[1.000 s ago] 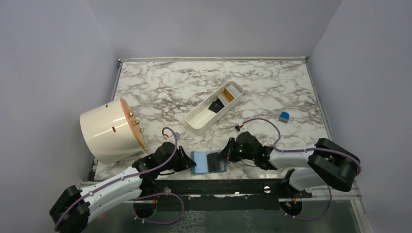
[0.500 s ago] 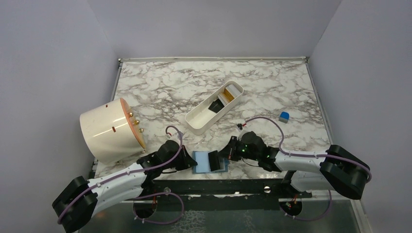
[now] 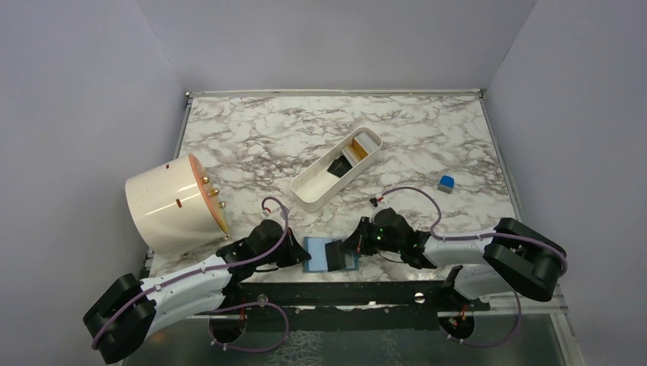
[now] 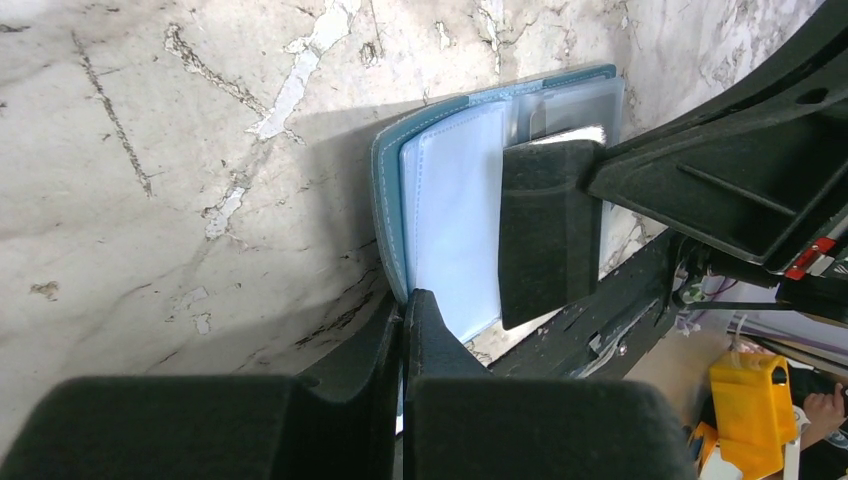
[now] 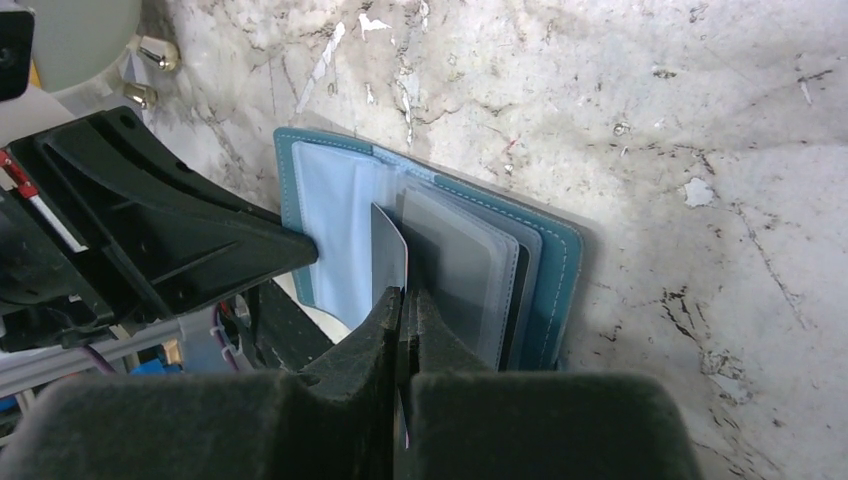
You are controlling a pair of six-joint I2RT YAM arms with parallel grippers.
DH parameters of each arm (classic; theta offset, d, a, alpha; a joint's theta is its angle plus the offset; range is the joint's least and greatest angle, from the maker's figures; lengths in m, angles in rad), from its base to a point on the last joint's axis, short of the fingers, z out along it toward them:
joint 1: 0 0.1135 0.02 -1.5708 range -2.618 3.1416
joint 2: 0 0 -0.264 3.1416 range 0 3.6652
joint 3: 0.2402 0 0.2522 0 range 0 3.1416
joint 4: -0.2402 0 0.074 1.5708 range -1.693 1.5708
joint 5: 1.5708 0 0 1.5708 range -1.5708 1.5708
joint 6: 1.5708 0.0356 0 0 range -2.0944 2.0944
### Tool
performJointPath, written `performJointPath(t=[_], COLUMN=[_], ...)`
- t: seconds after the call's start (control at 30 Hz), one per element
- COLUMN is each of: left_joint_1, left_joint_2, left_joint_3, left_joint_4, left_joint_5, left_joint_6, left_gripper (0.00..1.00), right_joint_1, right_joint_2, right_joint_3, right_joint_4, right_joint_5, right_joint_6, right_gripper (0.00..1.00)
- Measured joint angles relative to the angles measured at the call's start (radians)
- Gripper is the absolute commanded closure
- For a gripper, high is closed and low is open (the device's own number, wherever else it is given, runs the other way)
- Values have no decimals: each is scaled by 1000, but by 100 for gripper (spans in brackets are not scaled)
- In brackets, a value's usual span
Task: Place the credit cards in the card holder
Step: Insert the credit card into the card holder.
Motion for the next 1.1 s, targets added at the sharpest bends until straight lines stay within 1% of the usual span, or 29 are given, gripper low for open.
performJointPath(t=[0.53,0.83,1.1], left_joint_1=[0,0,0], left_joint_2=[-2,-17,-20], left_joint_3=[0,-13,-21], left_joint_4=[1,13,22], left_joint_5=[4,17,22], left_joint_6=[2,-38,-62], left_gripper=[100,100,100], right_joint_1=[0,0,0], right_joint_2=[66,115,116], right_joint_3=[-6,-6,-26], right_joint_4=[90,158,203], right_joint_5=[3,23,69], right_joint_6=[16,34,42], right_gripper=[99,99,99])
